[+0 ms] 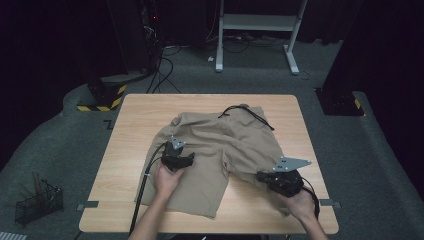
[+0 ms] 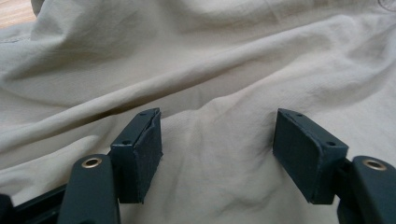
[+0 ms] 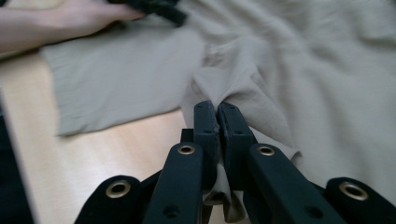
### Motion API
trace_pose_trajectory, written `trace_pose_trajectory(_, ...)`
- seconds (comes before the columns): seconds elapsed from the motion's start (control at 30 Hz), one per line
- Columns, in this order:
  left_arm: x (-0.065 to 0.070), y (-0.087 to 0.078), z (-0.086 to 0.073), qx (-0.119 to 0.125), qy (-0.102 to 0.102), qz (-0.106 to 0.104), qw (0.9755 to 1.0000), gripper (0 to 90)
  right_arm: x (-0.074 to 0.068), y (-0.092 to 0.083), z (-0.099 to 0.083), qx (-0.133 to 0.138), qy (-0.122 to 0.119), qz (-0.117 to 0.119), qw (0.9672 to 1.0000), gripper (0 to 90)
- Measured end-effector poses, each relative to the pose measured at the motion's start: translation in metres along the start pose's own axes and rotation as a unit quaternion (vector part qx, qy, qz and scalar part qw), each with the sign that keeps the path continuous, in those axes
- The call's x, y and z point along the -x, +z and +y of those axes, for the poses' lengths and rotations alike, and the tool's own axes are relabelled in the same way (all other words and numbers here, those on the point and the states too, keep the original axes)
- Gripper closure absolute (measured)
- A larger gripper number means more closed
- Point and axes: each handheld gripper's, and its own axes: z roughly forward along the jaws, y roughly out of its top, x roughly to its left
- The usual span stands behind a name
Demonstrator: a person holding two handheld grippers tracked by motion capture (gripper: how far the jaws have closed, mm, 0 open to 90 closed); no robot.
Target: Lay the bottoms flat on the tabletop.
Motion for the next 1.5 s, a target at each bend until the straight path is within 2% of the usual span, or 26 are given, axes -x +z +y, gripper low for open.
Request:
trace_pose_trajectory(0.07,0.0,0.0,0.0,0.0,0.0,0.0,1.0,32.9,-0.004,0.009,-0.003,-0.01,0.001,0.013,0.9999,86.3)
trace_pose_trajectory(0.1,0.0,0.0,0.0,-0.001,0.001,0.0,1.0,32.9,-0.004,0.015,-0.007,-0.018,0.012,0.027,0.9994,85.5)
trace_pose_trajectory(0.13,0.0,0.0,0.0,-0.001,0.001,0.0,1.0,32.9,-0.004,0.022,-0.009,-0.03,0.022,0.045,0.9983,84.1)
trace_pose_trajectory(0.17,0.0,0.0,0.0,-0.001,0.001,0.0,1.0,33.0,-0.008,0.034,-0.015,-0.059,0.019,0.054,0.9966,80.2)
trace_pose_trajectory(0.23,0.0,0.0,0.0,-0.001,0.001,0.0,1.0,32.9,-0.016,0.047,-0.023,-0.087,-0.001,0.045,0.9952,73.2)
trace_pose_trajectory(0.27,0.0,0.0,0.0,-0.001,0.001,0.0,1.0,32.9,-0.017,0.047,-0.025,-0.083,-0.002,0.044,0.9956,71.6)
trace_pose_trajectory(0.33,0.0,0.0,0.0,-0.001,0.001,0.0,1.0,32.9,-0.014,0.036,-0.027,-0.044,0.014,0.03,0.9985,66.2)
trace_pose_trajectory(0.37,0.0,0.0,0.0,-0.001,0.001,0.0,1.0,32.9,-0.009,0.025,-0.027,-0.011,0.032,0.018,0.9993,63.5)
trace_pose_trajectory(0.47,0.0,0.0,0.0,-0.001,0.001,0.0,1.0,32.9,0.007,-0.002,-0.032,0.042,0.067,-0.028,0.9965,58.3)
trace_pose_trajectory(0.53,0.0,0.0,0.0,0.0,0.001,0.0,1.0,32.9,0.017,-0.013,-0.037,0.041,0.089,-0.065,0.993,57.3)
trace_pose_trajectory(0.6,0.0,0.0,0.0,0.001,-0.001,0.0,1.0,32.9,0.026,-0.016,-0.044,0.015,0.102,-0.116,0.9878,57.5)
trace_pose_trajectory(0.63,0.0,0.0,0.0,0.001,-0.001,0.0,1.0,32.9,0.03,-0.016,-0.047,0.004,0.111,-0.131,0.9852,57.4)
trace_pose_trajectory(0.67,0.0,0.0,0.0,0.001,-0.001,0.0,1.0,32.9,0.039,-0.014,-0.053,-0.015,0.125,-0.149,0.9808,57.4)
trace_pose_trajectory(0.83,0.0,0.0,0.0,0.0,-0.001,0.0,1.0,32.9,0.067,0.007,-0.073,-0.092,0.157,-0.192,0.9644,59.5)
trace_pose_trajectory(0.9,0.0,0.0,-0.001,0.0,-0.003,0.0,1.0,32.9,0.069,0.01,-0.074,-0.098,0.144,-0.195,0.9652,75.7)
trace_pose_trajectory(0.93,0.0,-0.001,-0.001,0.0,-0.002,0.001,1.0,33.0,0.07,0.009,-0.071,-0.106,0.131,-0.19,0.9671,86.0)
trace_pose_trajectory(0.97,0.0,-0.001,-0.001,0.0,-0.003,0.001,1.0,33.0,0.07,0.009,-0.068,-0.11,0.117,-0.192,0.9682,89.2)
trace_pose_trajectory(1.03,0.0,-0.001,-0.001,0.0,-0.004,0.0,1.0,33.0,0.073,0.004,-0.06,-0.111,0.096,-0.216,0.9653,89.7)
trace_pose_trajectory(1.13,0.0,-0.001,-0.001,0.0,-0.003,0.001,1.0,32.9,0.078,-0.018,-0.037,-0.057,0.088,-0.243,0.9645,89.7)
trace_pose_trajectory(1.2,0.0,-0.001,-0.001,-0.001,-0.002,0.001,1.0,33.0,0.074,-0.031,-0.024,-0.024,0.072,-0.254,0.9643,89.4)
trace_pose_trajectory(1.27,0.0,-0.001,-0.001,-0.001,-0.003,0.0,1.0,33.0,0.068,-0.035,-0.018,-0.005,0.06,-0.258,0.9642,87.1)
trace_pose_trajectory(1.3,0.0,-0.001,-0.001,-0.001,-0.003,0.0,1.0,33.0,0.067,-0.031,-0.019,-0.011,0.059,-0.253,0.9657,80.4)
trace_pose_trajectory(1.33,0.0,-0.001,-0.001,-0.001,-0.003,0.0,1.0,33.0,0.07,-0.023,-0.021,-0.034,0.065,-0.234,0.9693,74.4)
trace_pose_trajectory(1.37,0.0,-0.001,-0.001,-0.001,-0.004,0.0,1.0,33.0,0.074,-0.013,-0.026,-0.06,0.085,-0.207,0.9727,70.1)
trace_pose_trajectory(1.43,0.0,-0.001,-0.001,0.0,-0.005,0.0,1.0,33.0,0.076,0.002,-0.037,-0.096,0.091,-0.182,0.9743,70.3)
trace_pose_trajectory(1.5,0.0,-0.001,-0.001,0.001,-0.005,0.0,1.0,33.0,0.072,0.011,-0.046,-0.108,0.099,-0.161,0.9761,69.1)
